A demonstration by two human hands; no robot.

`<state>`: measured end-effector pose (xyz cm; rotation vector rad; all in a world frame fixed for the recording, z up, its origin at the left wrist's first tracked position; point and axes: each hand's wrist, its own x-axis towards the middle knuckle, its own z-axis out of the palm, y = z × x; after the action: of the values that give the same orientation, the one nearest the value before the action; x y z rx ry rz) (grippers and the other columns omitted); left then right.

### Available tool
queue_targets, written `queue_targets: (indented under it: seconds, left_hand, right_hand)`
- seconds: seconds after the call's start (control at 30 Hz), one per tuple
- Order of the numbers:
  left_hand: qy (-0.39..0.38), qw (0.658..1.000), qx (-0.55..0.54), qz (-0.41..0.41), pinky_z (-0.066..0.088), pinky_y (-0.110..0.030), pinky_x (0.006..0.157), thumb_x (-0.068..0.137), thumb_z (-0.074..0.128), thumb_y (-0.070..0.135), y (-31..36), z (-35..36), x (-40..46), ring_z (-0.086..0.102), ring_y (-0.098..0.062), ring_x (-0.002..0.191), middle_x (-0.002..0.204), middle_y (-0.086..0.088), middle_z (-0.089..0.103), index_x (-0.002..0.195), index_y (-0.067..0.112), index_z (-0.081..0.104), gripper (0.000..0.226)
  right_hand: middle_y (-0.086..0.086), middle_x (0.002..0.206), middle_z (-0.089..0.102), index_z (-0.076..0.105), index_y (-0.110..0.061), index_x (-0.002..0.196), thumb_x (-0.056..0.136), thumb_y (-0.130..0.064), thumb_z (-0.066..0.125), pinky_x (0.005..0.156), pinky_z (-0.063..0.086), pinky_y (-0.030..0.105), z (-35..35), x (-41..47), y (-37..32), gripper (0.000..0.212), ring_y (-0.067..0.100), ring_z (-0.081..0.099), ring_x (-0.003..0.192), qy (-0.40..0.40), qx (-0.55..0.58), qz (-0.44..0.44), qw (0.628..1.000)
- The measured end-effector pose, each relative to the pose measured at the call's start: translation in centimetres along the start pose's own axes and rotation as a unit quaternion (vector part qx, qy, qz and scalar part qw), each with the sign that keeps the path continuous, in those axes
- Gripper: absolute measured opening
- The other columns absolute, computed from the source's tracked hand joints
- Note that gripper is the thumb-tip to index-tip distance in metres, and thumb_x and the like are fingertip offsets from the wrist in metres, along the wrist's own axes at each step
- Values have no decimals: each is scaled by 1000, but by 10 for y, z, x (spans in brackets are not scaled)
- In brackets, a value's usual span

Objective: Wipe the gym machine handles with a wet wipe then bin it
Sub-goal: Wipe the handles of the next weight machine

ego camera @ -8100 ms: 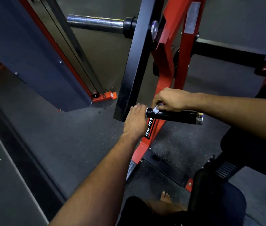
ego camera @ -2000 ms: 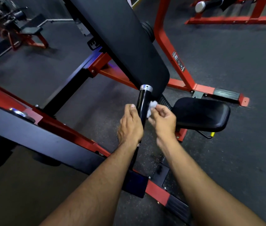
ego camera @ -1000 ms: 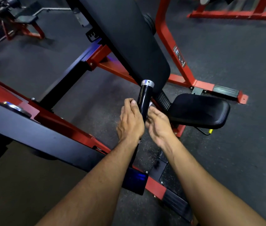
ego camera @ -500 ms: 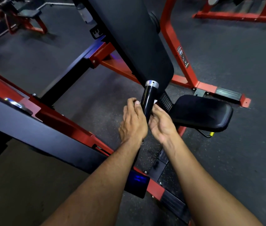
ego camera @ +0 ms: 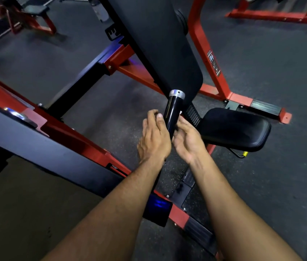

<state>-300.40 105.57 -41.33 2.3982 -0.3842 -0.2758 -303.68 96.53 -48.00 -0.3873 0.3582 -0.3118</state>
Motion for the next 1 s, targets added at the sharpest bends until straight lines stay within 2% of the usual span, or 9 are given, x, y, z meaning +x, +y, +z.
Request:
queue_targets:
  seconds: [0.1, 0.17, 0.23, 0.33, 0.47, 0.53, 0.8, 0.93, 1.0]
  left_hand:
    - [1, 1000, 4, 1, 29, -26, 64, 109, 18, 46, -1, -1, 0, 39, 9, 75, 120, 14, 47, 135, 35, 40, 36]
    - [0, 1000, 7, 4, 31, -27, 68, 109, 17, 47, 0, -1, -1, 42, 5, 76, 118, 16, 44, 136, 36, 39, 36]
    - [-1, 1000, 14, 8, 35, -34, 77, 109, 17, 48, 2, -3, -3, 49, -3, 84, 119, 16, 45, 135, 36, 40, 37]
    - [-23, 999, 34, -20, 38, -39, 85, 108, 14, 54, 3, -5, -4, 58, -24, 110, 123, 2, 56, 129, 29, 51, 50]
    - [-57, 992, 75, -82, 45, -46, 96, 99, 17, 72, 9, -10, -4, 61, -36, 113, 120, -15, 66, 118, 14, 68, 79]
    - [-53, 992, 77, -79, 44, -44, 92, 101, 22, 67, 12, -12, -7, 62, -37, 108, 115, -16, 67, 113, 11, 68, 73]
    - [27, 994, 30, -102, 43, -44, 93, 108, 27, 40, 16, -14, -13, 61, -42, 109, 119, -22, 68, 117, 9, 69, 54]
    - [81, 989, -3, -121, 44, -45, 88, 106, 28, 33, 12, -13, -18, 61, -42, 106, 116, -17, 69, 116, 22, 66, 40]
    - [113, 985, -14, -128, 44, -44, 78, 103, 27, 32, 10, -12, -19, 63, -41, 94, 100, -15, 69, 104, 25, 61, 35]
  right_hand:
    - [15, 109, 70, 64, -4, 117, 99, 0, 52, 81, 61, 33, -4, -2, -18, 22, 23, 69, 95, 72, -71, -42, 994]
    - [10, 112, 73, 68, -7, 112, 97, -5, 60, 80, 61, 34, 5, -1, -41, 17, 24, 72, 98, 175, -184, -165, 953]
    - [-4, 104, 75, 73, -15, 106, 95, -14, 66, 85, 60, 33, 17, -1, -64, 13, 13, 71, 98, 204, -376, -339, 838]
    - [-11, 105, 73, 73, -20, 107, 94, -14, 60, 88, 51, 22, 48, 1, -89, 19, 8, 65, 99, 40, -641, -463, 611]
    - [2, 105, 67, 67, -16, 107, 97, -20, 50, 91, 48, 40, 86, 27, -108, 20, 24, 57, 106, -231, -897, -222, 305]
    - [7, 105, 65, 64, -12, 109, 98, -21, 45, 90, 48, 46, 92, 36, -114, 23, 29, 58, 104, -267, -922, -178, 218]
    - [10, 113, 65, 63, -13, 115, 90, -10, 49, 82, 49, 40, 119, 35, -94, 28, 32, 62, 106, -324, -934, -108, 108]
    - [4, 105, 66, 64, -20, 110, 91, -15, 48, 80, 52, 40, 116, 23, -96, 25, 26, 65, 99, -417, -892, -92, 148]
    - [2, 99, 64, 62, -20, 105, 93, -20, 46, 81, 52, 44, 112, 27, -110, 20, 26, 64, 94, -445, -877, -117, 136]
